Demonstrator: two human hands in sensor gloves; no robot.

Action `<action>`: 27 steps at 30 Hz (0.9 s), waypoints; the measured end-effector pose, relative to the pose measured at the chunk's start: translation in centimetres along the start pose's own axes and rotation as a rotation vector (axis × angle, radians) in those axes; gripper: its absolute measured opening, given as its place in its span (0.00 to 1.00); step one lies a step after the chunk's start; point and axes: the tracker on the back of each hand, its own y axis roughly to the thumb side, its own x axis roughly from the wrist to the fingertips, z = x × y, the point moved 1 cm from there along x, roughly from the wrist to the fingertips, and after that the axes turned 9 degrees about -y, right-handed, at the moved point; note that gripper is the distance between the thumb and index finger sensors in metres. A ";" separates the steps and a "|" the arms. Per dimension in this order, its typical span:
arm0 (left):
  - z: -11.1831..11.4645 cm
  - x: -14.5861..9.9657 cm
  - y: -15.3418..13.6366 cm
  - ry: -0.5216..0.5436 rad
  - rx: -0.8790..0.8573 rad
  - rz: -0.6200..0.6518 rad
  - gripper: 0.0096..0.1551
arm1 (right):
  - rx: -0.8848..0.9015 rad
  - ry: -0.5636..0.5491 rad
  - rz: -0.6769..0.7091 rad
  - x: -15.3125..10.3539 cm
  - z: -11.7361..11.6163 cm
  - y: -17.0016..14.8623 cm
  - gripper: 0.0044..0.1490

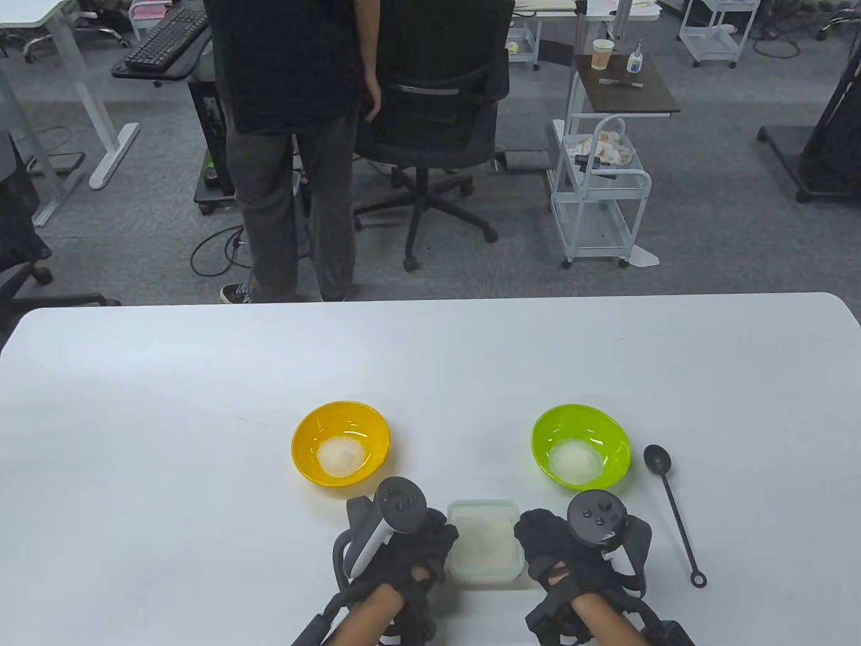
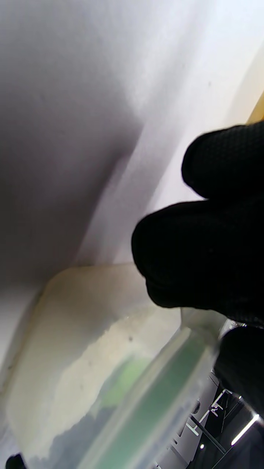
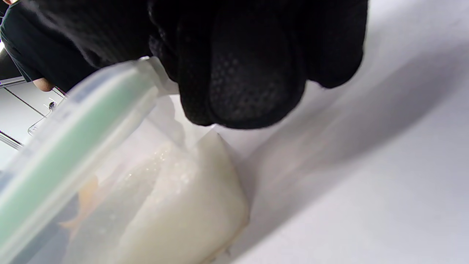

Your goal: Scoop white sugar from container into bowls

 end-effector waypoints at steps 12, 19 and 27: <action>-2.2 -2.3 2.8 0.198 0.357 0.139 0.38 | -0.213 -0.158 0.216 -0.5 2.6 2.2 0.35; -2.6 -4.6 4.1 0.321 0.687 0.238 0.50 | -0.518 -0.313 0.455 -1.9 5.4 4.0 0.43; -2.7 -3.5 0.4 0.295 0.608 0.192 0.56 | -0.820 -0.403 0.582 -3.1 5.4 2.5 0.53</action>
